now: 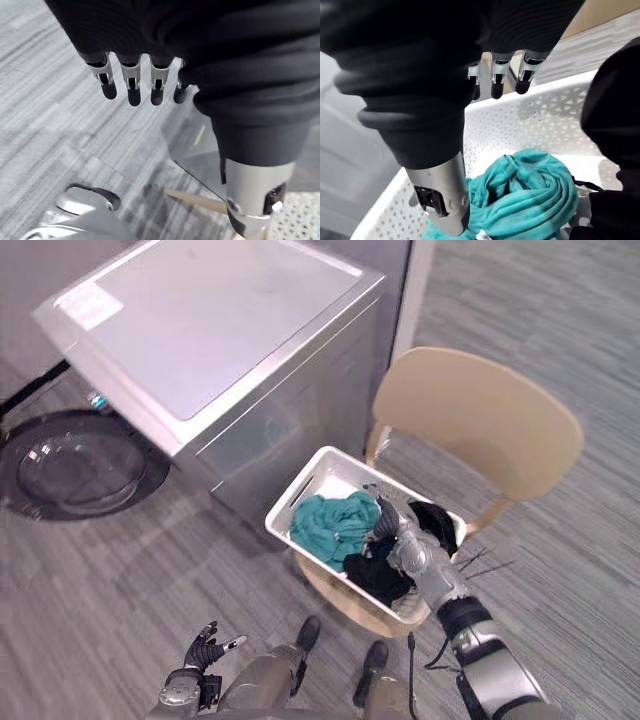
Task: Pick up the laundry basket with both hands and put the clothes into the washing machine.
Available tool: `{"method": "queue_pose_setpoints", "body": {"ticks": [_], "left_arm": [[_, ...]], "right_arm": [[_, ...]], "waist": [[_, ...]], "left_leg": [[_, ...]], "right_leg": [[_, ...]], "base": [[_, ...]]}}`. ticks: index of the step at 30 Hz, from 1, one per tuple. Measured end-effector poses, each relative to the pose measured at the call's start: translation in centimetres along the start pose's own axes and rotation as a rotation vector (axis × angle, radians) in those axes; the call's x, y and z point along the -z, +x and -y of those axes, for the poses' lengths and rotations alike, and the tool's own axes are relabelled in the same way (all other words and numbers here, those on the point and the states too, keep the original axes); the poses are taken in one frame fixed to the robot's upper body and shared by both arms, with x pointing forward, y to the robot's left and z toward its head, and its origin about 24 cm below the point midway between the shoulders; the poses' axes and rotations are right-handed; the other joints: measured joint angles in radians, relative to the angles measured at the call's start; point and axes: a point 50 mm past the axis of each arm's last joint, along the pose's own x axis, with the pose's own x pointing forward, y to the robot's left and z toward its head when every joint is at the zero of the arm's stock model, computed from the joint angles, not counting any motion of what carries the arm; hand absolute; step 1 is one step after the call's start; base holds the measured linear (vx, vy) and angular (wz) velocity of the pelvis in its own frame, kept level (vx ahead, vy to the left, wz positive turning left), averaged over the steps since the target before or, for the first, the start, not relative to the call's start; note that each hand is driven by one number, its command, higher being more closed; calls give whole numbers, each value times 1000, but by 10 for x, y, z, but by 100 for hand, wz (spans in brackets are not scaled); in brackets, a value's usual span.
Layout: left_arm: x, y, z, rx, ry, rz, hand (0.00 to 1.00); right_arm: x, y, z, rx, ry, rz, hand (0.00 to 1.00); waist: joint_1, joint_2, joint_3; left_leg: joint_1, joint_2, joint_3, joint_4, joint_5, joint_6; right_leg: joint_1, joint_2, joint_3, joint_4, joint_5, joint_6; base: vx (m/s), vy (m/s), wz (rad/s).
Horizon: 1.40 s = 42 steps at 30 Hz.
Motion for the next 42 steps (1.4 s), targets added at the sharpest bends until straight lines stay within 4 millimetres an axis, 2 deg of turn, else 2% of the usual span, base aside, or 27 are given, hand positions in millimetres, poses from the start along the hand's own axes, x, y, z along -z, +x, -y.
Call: {"method": "queue_pose_setpoints", "body": {"ticks": [3, 7, 11, 14, 15, 18, 22, 29, 33, 36, 37, 39, 40, 42], "left_arm": [[-1, 0, -1, -18, -25, 5, 0], [-8, 3, -2, -32, -71, 32, 0], [-23, 7, 1, -42, -113, 69, 0], [-49, 12, 4, -36, -147, 157, 0], [-60, 13, 7, -29, -156, 194, 0], [-84, 13, 16, -7, -205, 276, 0], [-94, 12, 22, 7, -223, 304, 0], [-94, 12, 23, 19, -212, 302, 0], [-91, 14, 16, 7, -188, 284, 0], [-84, 16, 10, -7, -164, 260, 0], [-78, 17, 5, -18, -140, 237, 0], [-71, 17, 1, -28, -121, 211, 0], [-66, 17, -1, -33, -108, 191, 0], [-56, 15, -2, -36, -98, 159, 0]], "right_arm": [[0, 13, 29, 81, -72, -11, 0], [9, 23, 66, 168, -164, -65, 0], [17, 25, 70, 152, -237, -109, 0], [10, 28, 68, 142, -328, -85, 0], [4, 30, 71, 162, -354, -60, 100], [-15, 37, 80, 184, -411, 2, 100], [-31, 39, 82, 211, -405, 62, 100], [-57, 32, 73, 216, -242, 172, 100], [-73, 18, 75, 292, -7, 252, 100], [-73, 12, 81, 339, 120, 258, 100], [-68, 8, 80, 360, 194, 248, 100], [-59, 1, 78, 384, 298, 219, 100], [-54, -4, 74, 394, 377, 203, 100], [-44, -14, 64, 399, 481, 172, 100]], "waist": [[2, 0, 48], [29, 2, 97], [52, 1, 102], [51, -2, 112], [50, -2, 118], [51, -8, 121], [51, -15, 125], [50, -38, 138], [45, -77, 130], [25, -96, 112], [17, -113, 97], [8, -126, 83], [-6, -128, 70], [-12, -130, 42]], "left_leg": [[-33, -2, -21, -63, 43, -11], [-85, 14, -25, -160, 107, -21], [-152, 26, -31, -211, 164, -35], [-206, 22, -41, -219, 195, -47], [-215, 20, -48, -219, 196, -49], [-234, 18, -48, -218, 194, -54], [-234, 20, -46, -217, 197, -51], [-198, 33, -39, -210, 199, -53], [-114, 63, -13, -240, 198, -52], [-88, 79, -7, -240, 198, -52], [-73, 87, 2, -241, 196, -49], [-49, 94, 6, -242, 192, -45], [-33, 96, 7, -242, 188, -39], [-5, 96, 19, -242, 181, -30]], "right_leg": [[-75, -26, -20, 67, -19, -2], [-193, -48, -26, 135, -32, -15], [-295, -64, -45, 192, -47, -26], [-358, -90, -72, 252, -72, -33], [-371, -96, -76, 268, -79, -34], [-395, -105, -79, 295, -99, -39], [-395, -110, -90, 311, -113, -48], [-339, -88, -94, 277, -113, -48], [-263, -49, -71, 223, -99, -45], [-223, -19, -64, 175, -80, -46], [-203, -4, -54, 148, -68, -41], [-171, 11, -44, 118, -52, -41], [-148, 17, -44, 98, -46, -37], [-116, 22, -32, 77, -39, -29]], "base": [[-173, 0, 28], [-175, -32, 14], [-101, -95, 18], [-54, -139, 29], [-26, -124, 21], [-29, -120, 12], [-14, -121, 9], [-3, -97, 0], [-7, -97, -23], [-1, -66, -22], [6, -35, -22], [26, -32, -21], [37, -21, -11], [37, 4, -14]]}}
